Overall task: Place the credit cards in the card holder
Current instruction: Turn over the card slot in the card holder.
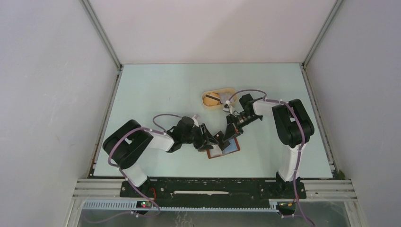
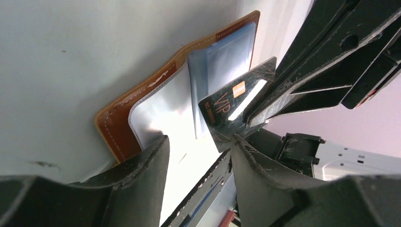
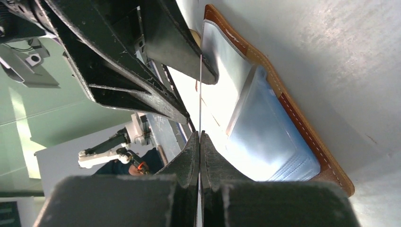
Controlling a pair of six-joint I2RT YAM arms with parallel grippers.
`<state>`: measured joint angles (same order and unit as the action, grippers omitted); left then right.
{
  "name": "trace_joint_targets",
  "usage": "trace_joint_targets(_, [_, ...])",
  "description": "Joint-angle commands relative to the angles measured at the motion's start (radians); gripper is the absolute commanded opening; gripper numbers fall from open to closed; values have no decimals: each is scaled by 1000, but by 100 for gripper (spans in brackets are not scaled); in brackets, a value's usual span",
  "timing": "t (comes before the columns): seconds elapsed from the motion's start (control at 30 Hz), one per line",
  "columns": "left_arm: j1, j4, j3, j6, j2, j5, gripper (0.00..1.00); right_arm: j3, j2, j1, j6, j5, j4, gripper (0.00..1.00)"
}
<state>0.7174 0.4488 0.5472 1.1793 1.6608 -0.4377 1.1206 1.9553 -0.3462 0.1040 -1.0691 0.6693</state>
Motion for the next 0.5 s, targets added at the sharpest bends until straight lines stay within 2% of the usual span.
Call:
trace_joint_targets(0.0, [-17, 191, -36, 67, 54, -43, 56, 27, 22, 9, -10, -82, -4, 0])
trace_joint_targets(0.3, [-35, 337, -64, 137, 97, -59, 52, 27, 43, 1, -4, -150, 2, 0])
trace_joint_targets(0.47, [-47, 542, -114, 242, 157, -71, 44, 27, 51, -5, 9, -186, 9, 0])
